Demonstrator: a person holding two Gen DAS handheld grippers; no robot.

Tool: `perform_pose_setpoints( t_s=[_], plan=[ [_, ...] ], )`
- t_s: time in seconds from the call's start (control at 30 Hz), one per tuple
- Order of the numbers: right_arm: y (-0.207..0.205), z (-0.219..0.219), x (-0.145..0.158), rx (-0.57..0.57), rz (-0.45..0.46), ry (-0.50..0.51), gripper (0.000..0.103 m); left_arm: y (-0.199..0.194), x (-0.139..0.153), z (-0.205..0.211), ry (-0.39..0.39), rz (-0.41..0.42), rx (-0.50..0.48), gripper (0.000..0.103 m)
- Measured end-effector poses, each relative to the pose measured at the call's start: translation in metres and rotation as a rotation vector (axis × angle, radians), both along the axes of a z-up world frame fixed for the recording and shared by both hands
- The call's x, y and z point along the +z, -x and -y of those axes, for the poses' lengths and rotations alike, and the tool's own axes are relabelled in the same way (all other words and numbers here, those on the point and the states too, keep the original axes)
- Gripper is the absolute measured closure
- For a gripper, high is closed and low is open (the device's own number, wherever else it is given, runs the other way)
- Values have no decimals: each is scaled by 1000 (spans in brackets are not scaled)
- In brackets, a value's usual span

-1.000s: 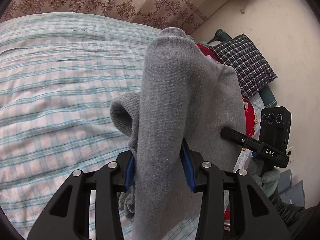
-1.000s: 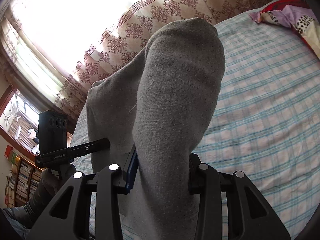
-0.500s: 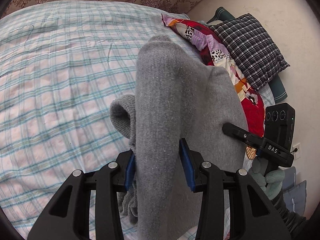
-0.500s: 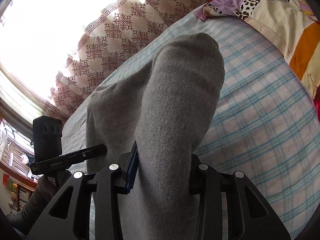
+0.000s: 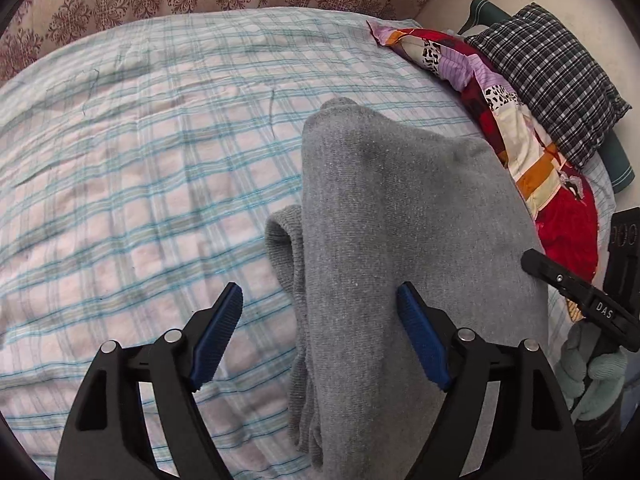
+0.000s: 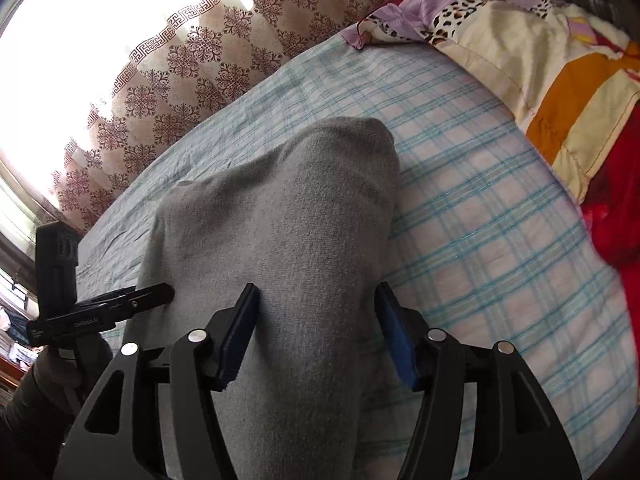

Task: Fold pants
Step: 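Lay the fold down and open both tools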

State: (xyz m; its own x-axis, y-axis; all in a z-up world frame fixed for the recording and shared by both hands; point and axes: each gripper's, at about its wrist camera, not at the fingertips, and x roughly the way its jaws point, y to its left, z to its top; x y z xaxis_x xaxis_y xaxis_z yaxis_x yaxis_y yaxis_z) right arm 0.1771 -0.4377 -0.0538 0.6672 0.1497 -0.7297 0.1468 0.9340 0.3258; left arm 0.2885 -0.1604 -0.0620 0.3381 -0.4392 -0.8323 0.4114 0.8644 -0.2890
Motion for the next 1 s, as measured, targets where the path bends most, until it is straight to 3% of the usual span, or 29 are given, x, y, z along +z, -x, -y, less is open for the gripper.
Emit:
perform_pose_setpoints(
  t_s=[0.13, 0.23, 0.4, 0.6, 0.73, 1.0],
  plan=[
    [29, -12, 23, 4, 62, 112, 38, 22, 18, 2, -129, 112, 8, 22],
    [52, -36, 30, 48, 82, 209, 38, 42, 24, 1, -215, 140, 21, 22],
    [71, -70, 11, 71, -9, 356, 38, 72, 17, 1, -258, 145, -18, 18],
    [67, -65, -15, 57, -81, 321, 37, 77, 1, -1, -277, 168, -6, 8],
    [74, -59, -5, 37, -71, 258, 37, 80, 6, -4, -269, 164, 14, 8],
    [106, -68, 25, 34, -15, 250, 30, 108, 26, 1, -320, 233, 8, 8]
  ],
)
